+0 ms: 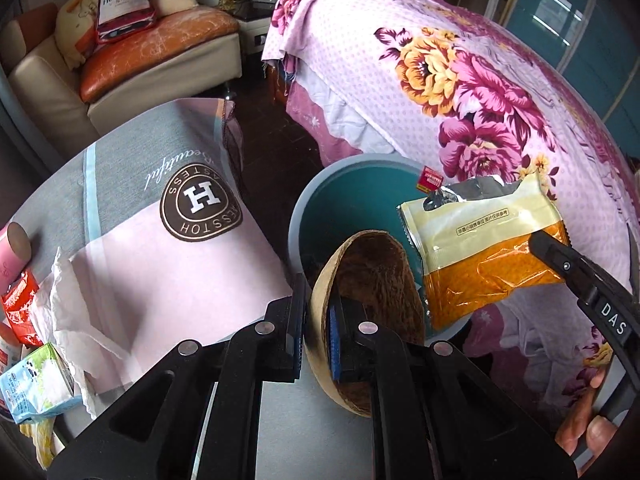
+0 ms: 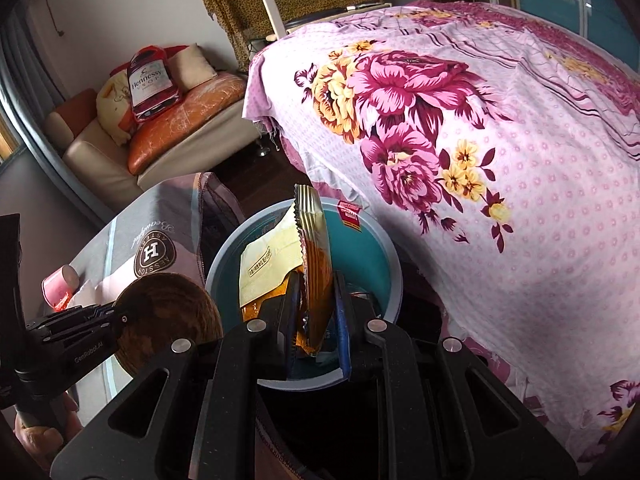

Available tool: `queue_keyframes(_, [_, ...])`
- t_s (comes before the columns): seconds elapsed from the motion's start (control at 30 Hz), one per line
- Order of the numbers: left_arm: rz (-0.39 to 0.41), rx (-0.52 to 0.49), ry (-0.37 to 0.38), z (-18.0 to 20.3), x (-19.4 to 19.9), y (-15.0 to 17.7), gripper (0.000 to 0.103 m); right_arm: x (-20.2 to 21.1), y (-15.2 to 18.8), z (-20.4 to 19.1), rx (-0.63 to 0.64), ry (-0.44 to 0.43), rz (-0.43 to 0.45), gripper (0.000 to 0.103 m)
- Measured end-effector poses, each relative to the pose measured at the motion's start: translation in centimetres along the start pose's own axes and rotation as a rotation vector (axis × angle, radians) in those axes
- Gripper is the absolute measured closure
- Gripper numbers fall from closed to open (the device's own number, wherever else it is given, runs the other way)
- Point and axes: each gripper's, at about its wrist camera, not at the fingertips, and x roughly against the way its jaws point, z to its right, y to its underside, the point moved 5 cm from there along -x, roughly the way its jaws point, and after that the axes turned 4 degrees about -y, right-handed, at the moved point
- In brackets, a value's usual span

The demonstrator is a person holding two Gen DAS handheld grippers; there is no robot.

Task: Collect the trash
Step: 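Carry the bowl with the left gripper while the right carries the snack bag to the bin, then drop the bowl into the bin with the left gripper while the right drops the snack bag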

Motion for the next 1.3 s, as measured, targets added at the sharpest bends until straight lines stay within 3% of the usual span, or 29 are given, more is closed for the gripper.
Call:
queue_keyframes(0.3, [-0.03, -0.029, 0.01, 1.1, -2.2, 0.1, 0.092, -2.0, 0.7, 0.6, 0.004, 0.039, -0.047, 0.087])
queue_keyframes(0.5, [-0.038, -0.024, 0.015, 1.0, -2.2, 0.5, 0.082, -2.6, 1.1, 0.4, 0.006, 0.044, -0.067, 0.085])
queue_keyframes(0.57, [-0.029, -0.017, 0.013, 0.8, -1.9, 0.5, 0.052, -2.6, 1.0, 0.3, 0.002, 0.043, -0.068, 0.084])
queue_keyframes(0.6, [-0.017, -0.009, 0.012, 0.6, -1.6, 0.5, 0.044, -2.6, 1.0, 0.3, -0.002, 0.041, -0.07, 0.077])
queue_keyframes(0.63, [-0.003, -0.001, 0.01, 0.4, -1.2, 0.4, 0.033, -2.5, 1.0, 0.2, -0.006, 0.04, -0.07, 0.064])
queue_keyframes(0.7, [0.01, 0.009, 0.015, 0.1, -0.6, 0.4, 0.028, -2.2, 1.0, 0.2, -0.015, 0.04, -0.063, 0.047])
queue_keyframes(0.77, [0.014, 0.019, 0.023, -0.3, -0.1, 0.5, 0.02, -1.9, 1.0, 0.1, -0.02, 0.041, -0.053, 0.043])
queue_keyframes(0.83, [0.017, 0.03, 0.023, -0.8, 0.4, 0.8, 0.017, -1.7, 1.0, 0.0, -0.031, 0.035, -0.055, 0.032])
queue_keyframes(1.3, [0.04, 0.102, 0.032, -4.2, 3.7, 3.1, 0.014, 0.7, 1.4, -3.9, 0.007, 0.006, -0.06, 0.028])
